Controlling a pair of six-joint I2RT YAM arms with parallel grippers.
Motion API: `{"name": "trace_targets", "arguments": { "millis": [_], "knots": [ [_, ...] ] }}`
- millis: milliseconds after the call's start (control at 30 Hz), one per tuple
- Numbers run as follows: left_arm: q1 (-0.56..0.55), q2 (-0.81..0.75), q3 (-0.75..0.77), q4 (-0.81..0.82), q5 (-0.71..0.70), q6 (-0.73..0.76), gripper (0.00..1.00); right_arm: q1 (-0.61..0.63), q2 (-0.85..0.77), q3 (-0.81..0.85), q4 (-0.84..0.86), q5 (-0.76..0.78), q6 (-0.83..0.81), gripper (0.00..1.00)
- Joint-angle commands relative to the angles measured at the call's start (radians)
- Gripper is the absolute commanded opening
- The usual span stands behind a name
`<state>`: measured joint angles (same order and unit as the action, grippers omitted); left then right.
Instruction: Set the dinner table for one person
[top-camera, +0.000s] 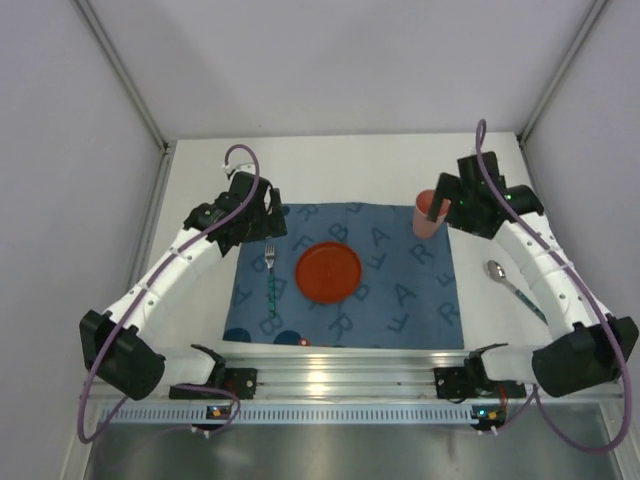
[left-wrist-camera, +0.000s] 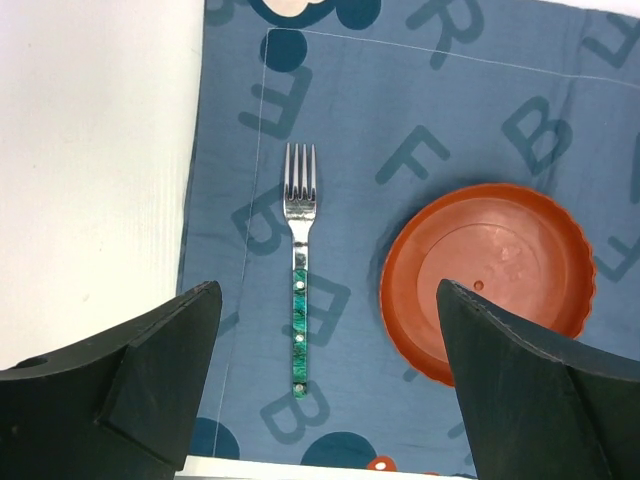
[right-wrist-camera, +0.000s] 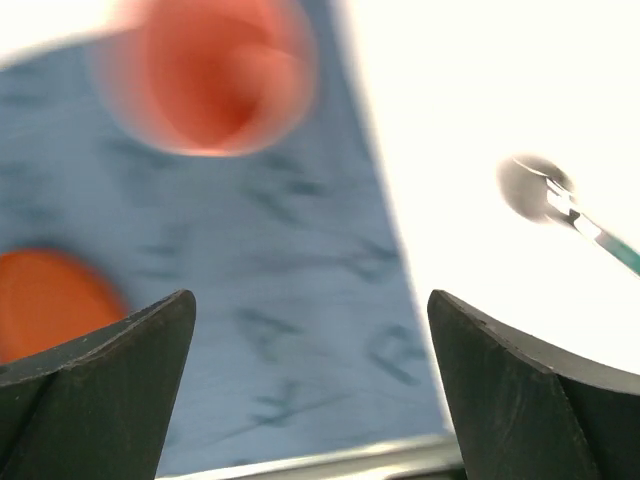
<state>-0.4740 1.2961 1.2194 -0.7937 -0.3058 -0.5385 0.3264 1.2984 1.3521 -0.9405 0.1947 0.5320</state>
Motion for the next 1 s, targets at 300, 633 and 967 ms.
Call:
{"name": "trace_targets", "arguments": {
  "millis": [300, 633, 967],
  "knots": [
    [0.002, -0.035, -0.049, 0.036, 0.025, 0.012, 0.94, -0.480, 0.182, -0.295, -0.043, 0.199, -0.167, 1.00],
    [0.003, -0.044, -0.061, 0.011, -0.004, -0.005, 0.94, -0.659, 0.383, -0.280, 0.043, 0.062, -0.213, 1.00],
    [0.014, -0.009, -0.067, 0.044, -0.010, -0.020, 0.93, -0.661, 0.541, -0.258, 0.077, 0.029, -0.218, 0.97]
  ]
}}
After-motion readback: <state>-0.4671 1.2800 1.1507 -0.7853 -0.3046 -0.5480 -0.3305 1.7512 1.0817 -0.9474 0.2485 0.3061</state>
